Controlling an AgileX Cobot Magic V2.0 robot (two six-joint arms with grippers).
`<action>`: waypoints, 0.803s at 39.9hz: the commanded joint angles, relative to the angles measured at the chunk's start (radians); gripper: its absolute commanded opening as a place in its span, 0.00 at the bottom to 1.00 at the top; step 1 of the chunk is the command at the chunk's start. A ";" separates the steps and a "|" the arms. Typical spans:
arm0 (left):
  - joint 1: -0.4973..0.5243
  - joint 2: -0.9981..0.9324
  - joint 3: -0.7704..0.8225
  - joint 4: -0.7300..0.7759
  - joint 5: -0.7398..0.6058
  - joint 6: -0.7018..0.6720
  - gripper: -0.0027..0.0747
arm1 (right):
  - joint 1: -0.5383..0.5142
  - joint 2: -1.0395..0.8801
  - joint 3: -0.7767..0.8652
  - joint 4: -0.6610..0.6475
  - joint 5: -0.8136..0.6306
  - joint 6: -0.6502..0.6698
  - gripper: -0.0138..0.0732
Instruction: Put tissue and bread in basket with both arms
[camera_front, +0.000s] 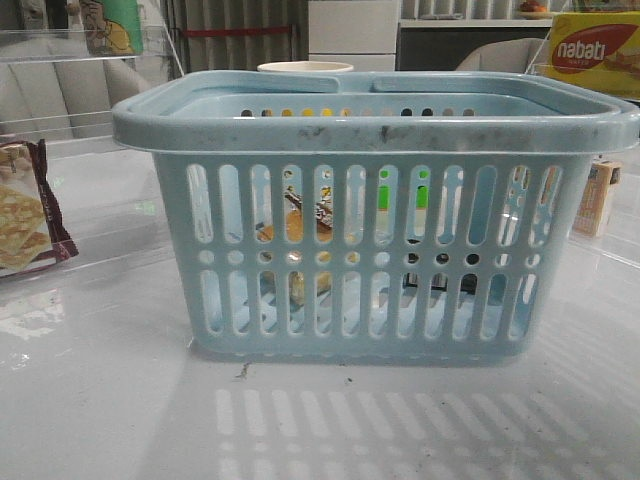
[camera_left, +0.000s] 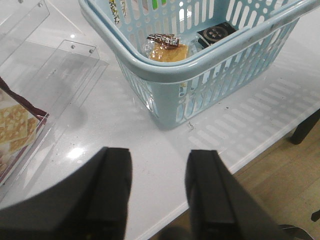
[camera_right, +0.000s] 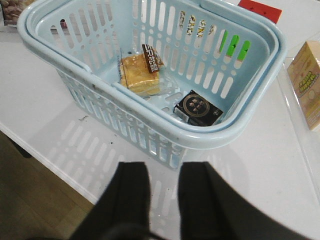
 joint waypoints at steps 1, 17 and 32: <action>-0.005 -0.001 -0.028 0.005 -0.083 -0.013 0.26 | -0.001 0.006 -0.025 -0.001 -0.074 -0.014 0.31; -0.005 -0.001 -0.028 0.005 -0.083 -0.013 0.15 | -0.001 0.006 -0.025 -0.001 -0.085 -0.014 0.22; -0.005 -0.001 -0.028 0.003 -0.083 -0.013 0.15 | -0.001 0.006 -0.025 -0.001 -0.085 -0.014 0.22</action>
